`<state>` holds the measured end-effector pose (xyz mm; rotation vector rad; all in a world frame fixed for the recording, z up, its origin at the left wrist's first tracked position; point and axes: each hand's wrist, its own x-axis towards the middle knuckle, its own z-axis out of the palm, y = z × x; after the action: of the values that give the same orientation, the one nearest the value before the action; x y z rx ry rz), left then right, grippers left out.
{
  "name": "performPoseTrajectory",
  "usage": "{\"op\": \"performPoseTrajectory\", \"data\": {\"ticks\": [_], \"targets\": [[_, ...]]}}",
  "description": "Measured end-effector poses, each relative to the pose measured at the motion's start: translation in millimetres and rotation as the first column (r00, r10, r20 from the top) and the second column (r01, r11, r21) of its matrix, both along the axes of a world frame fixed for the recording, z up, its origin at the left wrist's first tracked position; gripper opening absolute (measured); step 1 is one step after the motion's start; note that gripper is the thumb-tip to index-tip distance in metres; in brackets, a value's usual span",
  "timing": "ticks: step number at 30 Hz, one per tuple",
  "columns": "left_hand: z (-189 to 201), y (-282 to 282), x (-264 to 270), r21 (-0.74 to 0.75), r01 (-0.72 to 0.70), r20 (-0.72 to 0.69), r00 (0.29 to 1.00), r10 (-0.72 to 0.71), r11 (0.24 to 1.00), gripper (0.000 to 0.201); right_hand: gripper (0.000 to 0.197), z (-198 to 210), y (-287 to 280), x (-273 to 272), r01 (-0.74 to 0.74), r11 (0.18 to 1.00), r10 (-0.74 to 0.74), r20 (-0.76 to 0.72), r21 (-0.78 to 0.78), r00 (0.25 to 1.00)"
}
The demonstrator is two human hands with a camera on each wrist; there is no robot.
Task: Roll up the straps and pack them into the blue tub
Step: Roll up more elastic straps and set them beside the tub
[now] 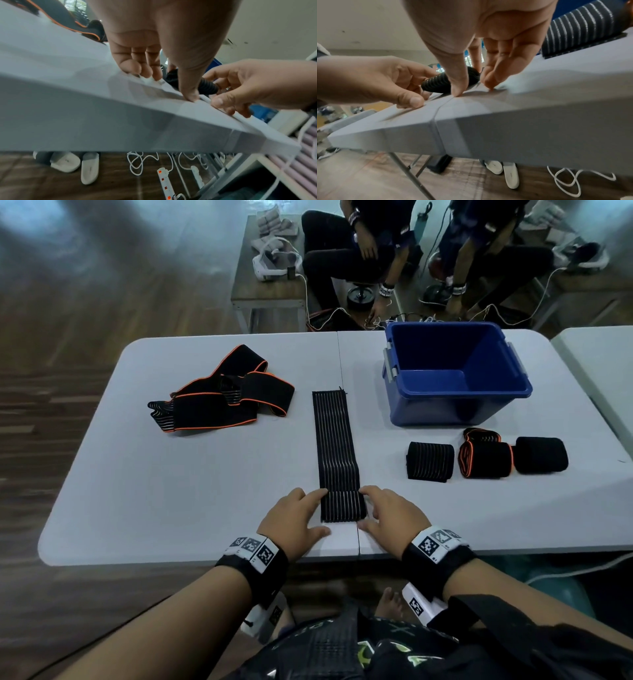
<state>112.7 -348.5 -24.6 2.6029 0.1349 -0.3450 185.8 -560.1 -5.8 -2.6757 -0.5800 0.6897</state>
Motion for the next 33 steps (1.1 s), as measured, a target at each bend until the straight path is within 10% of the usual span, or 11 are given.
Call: {"op": "performPoseTrajectory", "data": {"ticks": [6, 14, 25, 33], "targets": [[4, -2, 5, -0.277, -0.243, -0.056, 0.97, 0.237, 0.93, 0.036, 0.038, -2, 1, 5, 0.127, 0.979, -0.108, -0.126, 0.157, 0.986], [6, -4, 5, -0.325, -0.36, -0.129, 0.933, 0.336, 0.874, 0.037, 0.044, -1, 6, 6, 0.248, 0.958, -0.227, -0.144, 0.144, 0.963], [7, -3, 3, -0.271, -0.366, -0.109, 0.931, 0.349, 0.891, 0.031, 0.056, 1, 15, 8, 0.234, 0.969, -0.223, -0.133, 0.075, 0.966], [9, -4, 2, -0.168, -0.209, 0.102, 0.968, 0.228, 0.963, 0.041, 0.029, 4, 20, 7, 0.119, 0.983, -0.128, 0.051, 0.14, 0.99]]}}
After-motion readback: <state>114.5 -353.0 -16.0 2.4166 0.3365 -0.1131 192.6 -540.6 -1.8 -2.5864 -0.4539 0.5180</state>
